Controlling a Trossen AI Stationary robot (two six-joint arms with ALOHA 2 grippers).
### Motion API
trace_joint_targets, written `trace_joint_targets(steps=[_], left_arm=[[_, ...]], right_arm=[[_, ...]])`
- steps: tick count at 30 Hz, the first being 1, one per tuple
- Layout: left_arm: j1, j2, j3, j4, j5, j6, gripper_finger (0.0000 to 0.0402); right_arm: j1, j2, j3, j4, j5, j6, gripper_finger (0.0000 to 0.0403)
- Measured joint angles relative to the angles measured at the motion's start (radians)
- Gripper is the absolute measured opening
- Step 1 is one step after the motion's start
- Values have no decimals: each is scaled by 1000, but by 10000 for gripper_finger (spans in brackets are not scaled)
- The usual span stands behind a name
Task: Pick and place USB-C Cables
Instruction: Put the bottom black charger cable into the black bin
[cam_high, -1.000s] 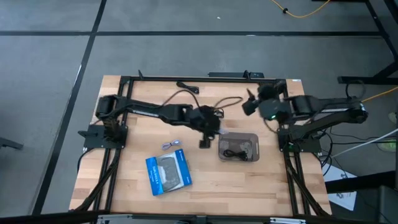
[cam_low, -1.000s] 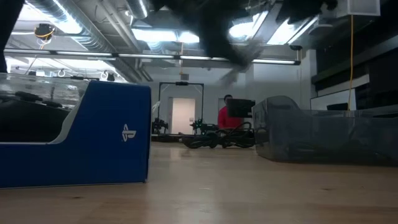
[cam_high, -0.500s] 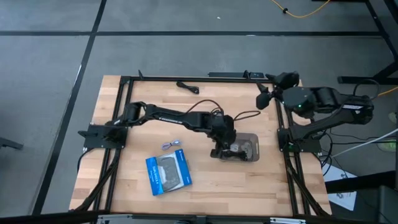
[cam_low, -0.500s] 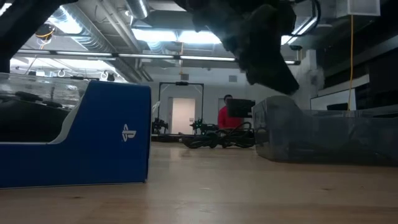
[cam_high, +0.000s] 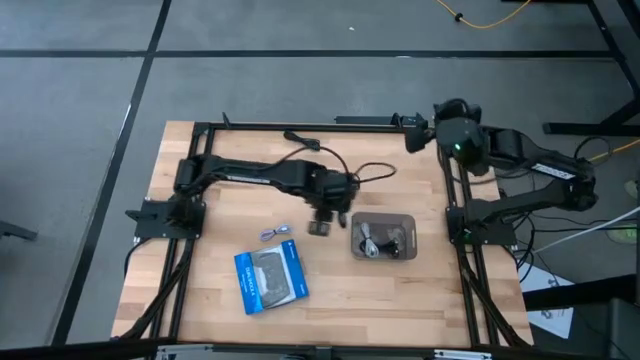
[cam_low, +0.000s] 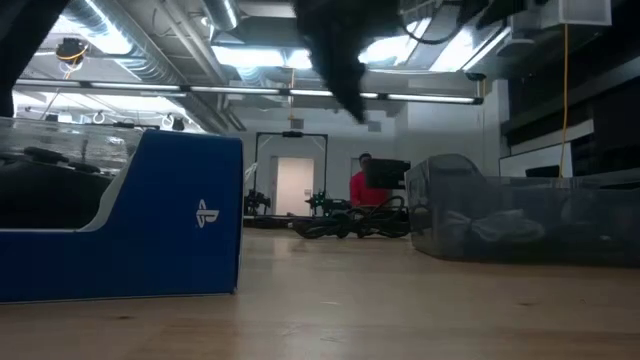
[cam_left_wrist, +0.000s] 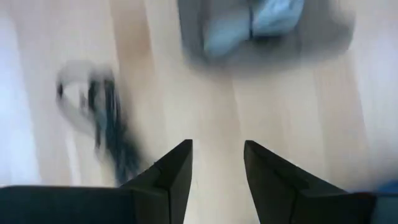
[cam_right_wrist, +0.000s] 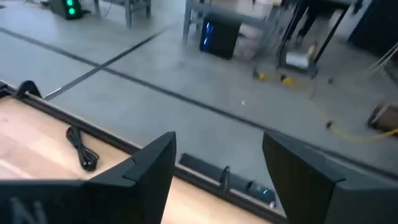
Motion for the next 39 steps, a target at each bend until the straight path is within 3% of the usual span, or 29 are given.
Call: trace_joint_targets(steps=[5, 9, 13, 17, 21, 26, 31, 39], left_arm=[[9, -92, -27, -243, -22, -5, 138], [26, -205, -159, -242, -1, -12, 138], [44, -374, -404, -155, 18, -95, 138], [38, -580, -714, 64, 19, -217, 138], [19, -760, -981, 340, 13, -324, 138], [-14, -885, -1180, 517, -28, -419, 138], [-26, -928, -1258, 520, -133, -455, 138], [-27, -927, -1266, 539, -169, -472, 138]], right_arm=[[-139, 108, 0, 86, -207, -11, 243], [-220, 262, 0, 317, -425, -134, 243], [-294, 438, 0, 587, -637, -212, 243], [-366, 622, 45, 703, -835, -184, 243], [-393, 809, 166, 652, -974, -208, 243], [-381, 973, 317, 325, -1101, -435, 243], [-336, 1022, 369, 104, -1205, -610, 243], [-232, 1040, 291, 69, -1229, -707, 243]])
